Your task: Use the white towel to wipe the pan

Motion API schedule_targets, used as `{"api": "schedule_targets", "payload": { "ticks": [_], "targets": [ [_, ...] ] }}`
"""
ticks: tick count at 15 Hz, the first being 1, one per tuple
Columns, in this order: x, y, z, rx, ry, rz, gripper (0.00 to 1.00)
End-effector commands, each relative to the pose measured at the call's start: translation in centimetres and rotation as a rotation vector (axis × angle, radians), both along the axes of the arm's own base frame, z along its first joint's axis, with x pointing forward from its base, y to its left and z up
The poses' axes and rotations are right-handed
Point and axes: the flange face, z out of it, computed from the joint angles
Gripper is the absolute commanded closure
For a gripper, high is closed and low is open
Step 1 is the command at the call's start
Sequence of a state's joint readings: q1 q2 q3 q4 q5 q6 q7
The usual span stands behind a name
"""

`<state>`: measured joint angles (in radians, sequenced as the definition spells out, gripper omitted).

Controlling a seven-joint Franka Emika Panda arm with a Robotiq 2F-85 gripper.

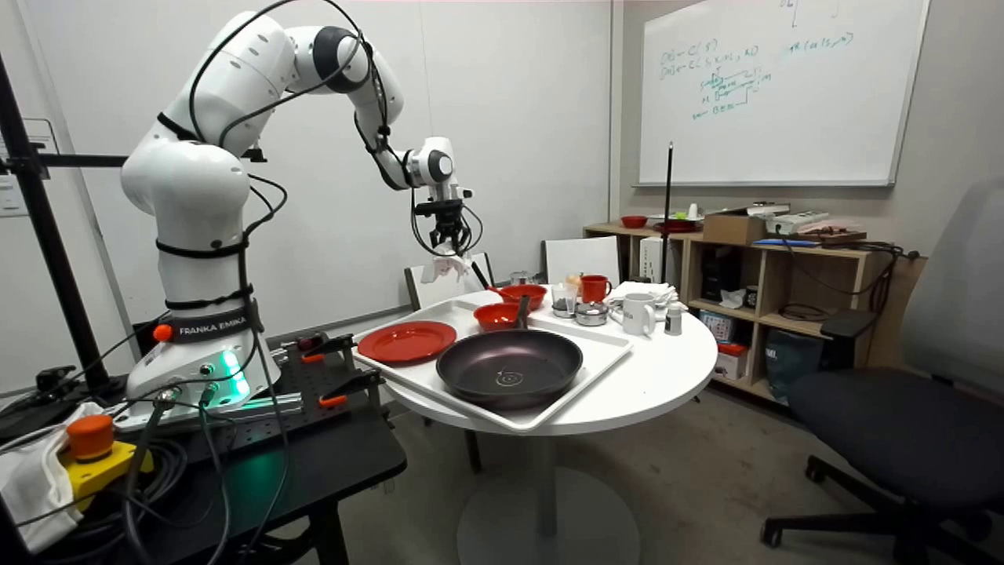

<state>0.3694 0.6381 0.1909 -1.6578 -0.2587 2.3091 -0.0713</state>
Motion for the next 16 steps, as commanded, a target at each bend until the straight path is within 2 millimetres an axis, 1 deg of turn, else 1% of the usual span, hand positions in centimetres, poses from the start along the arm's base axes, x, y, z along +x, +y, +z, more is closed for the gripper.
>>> {"api": "schedule_targets", "payload": {
  "ticks": [1, 4, 7, 9, 12, 13, 16],
  "targets": [
    [-0.5, -5.1, 2.7, 0.029, 0.055, -0.090, 0.97],
    [0.2, -10.8, 3.6, 0.089, 0.094, -0.227, 0.97],
    [0.4, -17.4, 3.6, 0.158, 0.129, -0.381, 0.97],
    [0.2, -22.0, 2.9, 0.203, 0.155, -0.489, 0.97],
    [-0.9, -28.6, 1.0, 0.269, 0.187, -0.651, 0.97],
    [-1.4, -30.9, 0.1, 0.290, 0.195, -0.714, 0.97],
    [-3.3, -36.7, -2.1, 0.353, 0.218, -0.866, 0.97]
  ]
}}
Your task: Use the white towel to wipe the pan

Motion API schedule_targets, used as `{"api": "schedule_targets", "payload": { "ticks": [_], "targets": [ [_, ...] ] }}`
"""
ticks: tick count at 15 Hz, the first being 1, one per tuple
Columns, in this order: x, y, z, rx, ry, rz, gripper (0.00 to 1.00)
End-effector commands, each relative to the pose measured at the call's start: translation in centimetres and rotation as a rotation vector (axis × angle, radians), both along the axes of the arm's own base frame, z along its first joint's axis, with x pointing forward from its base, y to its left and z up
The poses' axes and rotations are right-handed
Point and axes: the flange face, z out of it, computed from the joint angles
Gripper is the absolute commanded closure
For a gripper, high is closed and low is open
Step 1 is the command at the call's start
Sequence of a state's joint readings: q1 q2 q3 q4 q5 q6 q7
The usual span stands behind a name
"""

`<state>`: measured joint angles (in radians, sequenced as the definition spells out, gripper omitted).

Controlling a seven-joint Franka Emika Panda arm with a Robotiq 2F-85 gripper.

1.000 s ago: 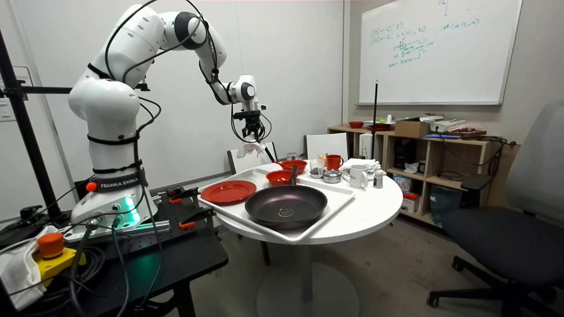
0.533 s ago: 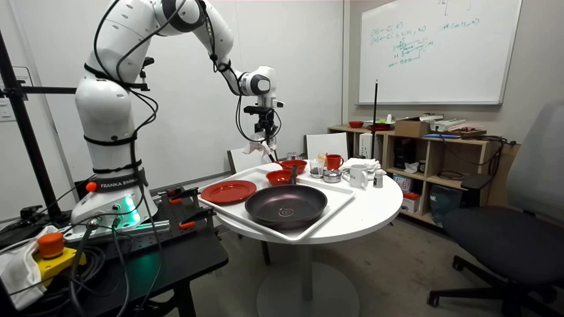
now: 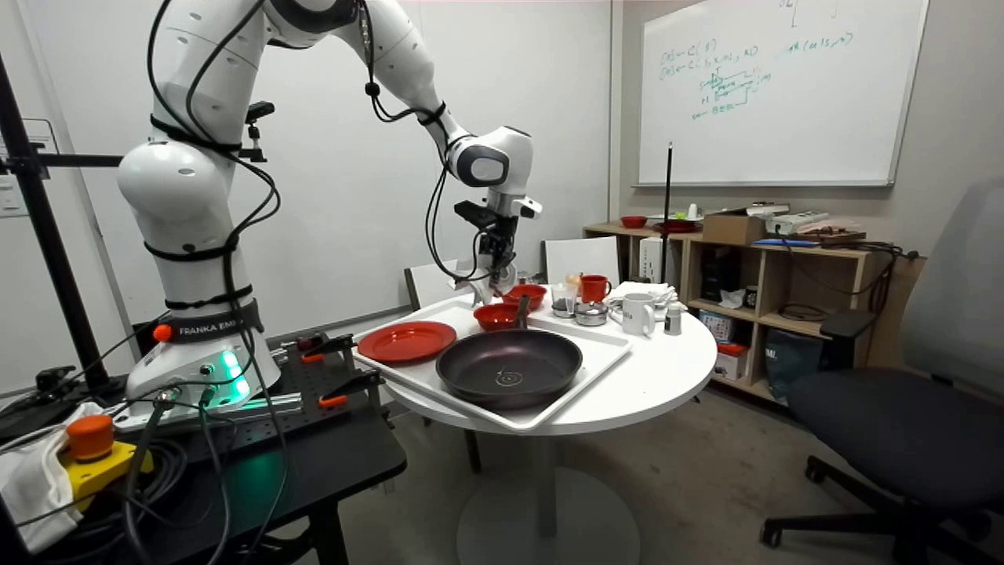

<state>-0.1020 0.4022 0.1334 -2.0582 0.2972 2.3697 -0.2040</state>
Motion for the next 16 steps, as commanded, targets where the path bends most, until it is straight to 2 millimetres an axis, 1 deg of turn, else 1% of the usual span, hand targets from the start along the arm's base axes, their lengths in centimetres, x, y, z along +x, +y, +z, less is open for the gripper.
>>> {"api": "schedule_targets", "payload": {
  "ticks": [1, 3, 4, 6, 8, 10, 14, 15, 16],
  "targets": [
    [-3.0, -5.7, -1.6, 0.066, 0.007, -0.162, 0.97],
    [-4.3, -7.6, -2.5, 0.088, 0.013, -0.220, 0.97],
    [-4.8, -8.0, -2.9, 0.093, 0.015, -0.228, 0.97],
    [-5.5, -7.7, -3.5, 0.093, 0.026, -0.224, 0.97],
    [-6.0, -7.4, -3.7, 0.086, 0.039, -0.226, 0.97],
    [-6.3, -7.5, -3.7, 0.077, 0.055, -0.237, 0.97],
    [-6.3, -8.7, -3.8, 0.074, 0.055, -0.282, 0.97],
    [-6.5, -8.1, -3.5, 0.096, 0.041, -0.254, 0.97],
    [-5.8, -8.6, -4.6, 0.079, 0.069, -0.251, 0.87]
  ]
}}
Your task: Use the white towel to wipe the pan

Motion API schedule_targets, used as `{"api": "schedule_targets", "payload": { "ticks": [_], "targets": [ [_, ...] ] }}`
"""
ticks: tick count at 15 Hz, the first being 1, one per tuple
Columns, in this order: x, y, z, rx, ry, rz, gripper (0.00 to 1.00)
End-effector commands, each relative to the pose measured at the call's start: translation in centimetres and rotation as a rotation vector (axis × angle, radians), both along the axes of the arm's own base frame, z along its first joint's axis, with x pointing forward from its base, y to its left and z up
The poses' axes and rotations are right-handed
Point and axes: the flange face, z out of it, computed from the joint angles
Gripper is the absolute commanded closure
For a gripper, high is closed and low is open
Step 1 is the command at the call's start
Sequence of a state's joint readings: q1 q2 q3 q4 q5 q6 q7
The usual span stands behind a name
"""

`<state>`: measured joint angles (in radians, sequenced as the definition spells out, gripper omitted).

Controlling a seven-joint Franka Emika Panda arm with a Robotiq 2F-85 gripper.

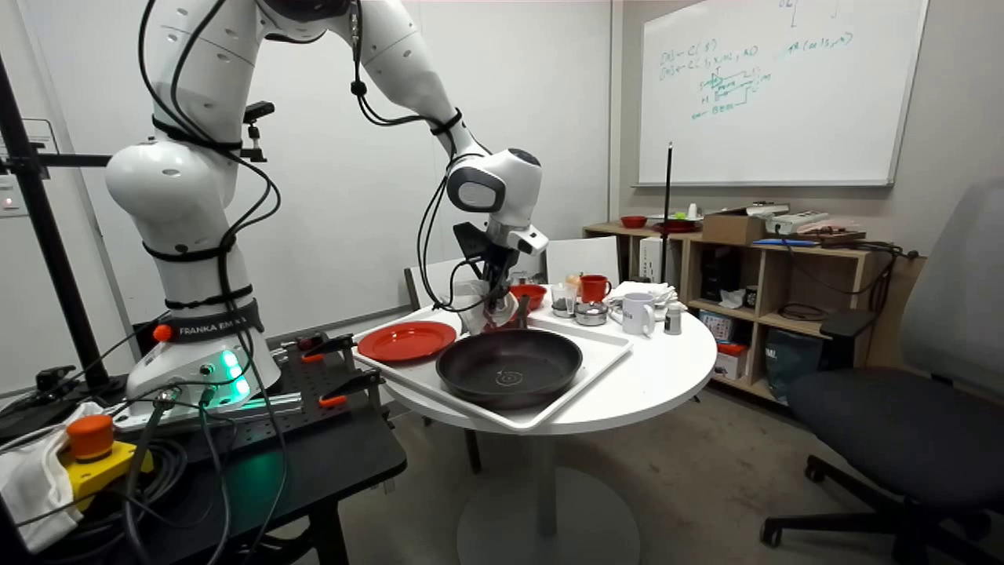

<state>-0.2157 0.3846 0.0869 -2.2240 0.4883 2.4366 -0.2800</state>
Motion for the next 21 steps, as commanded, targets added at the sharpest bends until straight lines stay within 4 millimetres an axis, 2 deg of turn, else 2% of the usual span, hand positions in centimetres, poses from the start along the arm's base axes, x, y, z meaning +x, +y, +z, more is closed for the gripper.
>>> {"api": "schedule_targets", "payload": {
  "ticks": [1, 5, 6, 7, 21],
  "targets": [
    [0.0, 0.0, 0.1, 0.003, -0.001, -0.002, 0.87],
    [0.0, 0.3, 0.5, 0.007, -0.008, -0.003, 0.87],
    [0.0, 0.3, 0.5, 0.007, -0.008, -0.003, 0.97],
    [0.5, 0.1, 0.2, -0.003, -0.015, -0.024, 0.97],
    [1.2, -6.4, 0.9, -0.260, -0.129, -0.238, 0.97]
  ]
}}
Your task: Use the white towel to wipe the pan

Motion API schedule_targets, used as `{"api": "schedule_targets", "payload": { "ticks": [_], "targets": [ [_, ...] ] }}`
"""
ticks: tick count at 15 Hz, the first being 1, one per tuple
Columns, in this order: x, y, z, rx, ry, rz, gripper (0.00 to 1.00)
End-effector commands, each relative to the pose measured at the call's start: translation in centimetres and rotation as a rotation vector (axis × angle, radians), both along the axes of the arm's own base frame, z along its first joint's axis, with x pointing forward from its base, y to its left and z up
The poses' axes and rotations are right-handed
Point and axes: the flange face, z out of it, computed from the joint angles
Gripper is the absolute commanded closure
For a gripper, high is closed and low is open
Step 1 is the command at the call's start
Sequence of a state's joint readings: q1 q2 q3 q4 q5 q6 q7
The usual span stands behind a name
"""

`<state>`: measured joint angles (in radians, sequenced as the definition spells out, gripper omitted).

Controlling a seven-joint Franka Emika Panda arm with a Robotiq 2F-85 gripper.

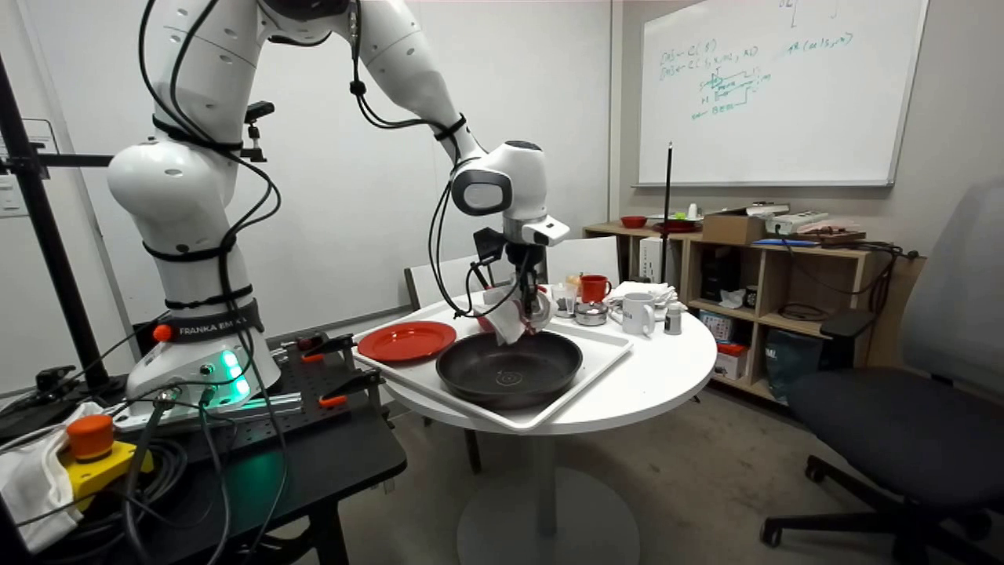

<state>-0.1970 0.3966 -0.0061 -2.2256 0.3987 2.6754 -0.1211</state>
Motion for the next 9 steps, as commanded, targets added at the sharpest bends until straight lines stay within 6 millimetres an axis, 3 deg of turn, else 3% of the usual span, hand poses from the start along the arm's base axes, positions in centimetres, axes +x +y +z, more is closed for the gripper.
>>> {"api": "schedule_targets", "payload": {
  "ticks": [1, 5, 9],
  "targets": [
    [0.0, -1.0, -0.2, -0.084, 0.010, -0.058, 0.97],
    [0.0, -2.3, -1.1, -0.173, 0.043, -0.104, 0.97],
    [0.0, -2.4, -1.8, -0.219, 0.080, -0.120, 0.97]
  ]
}}
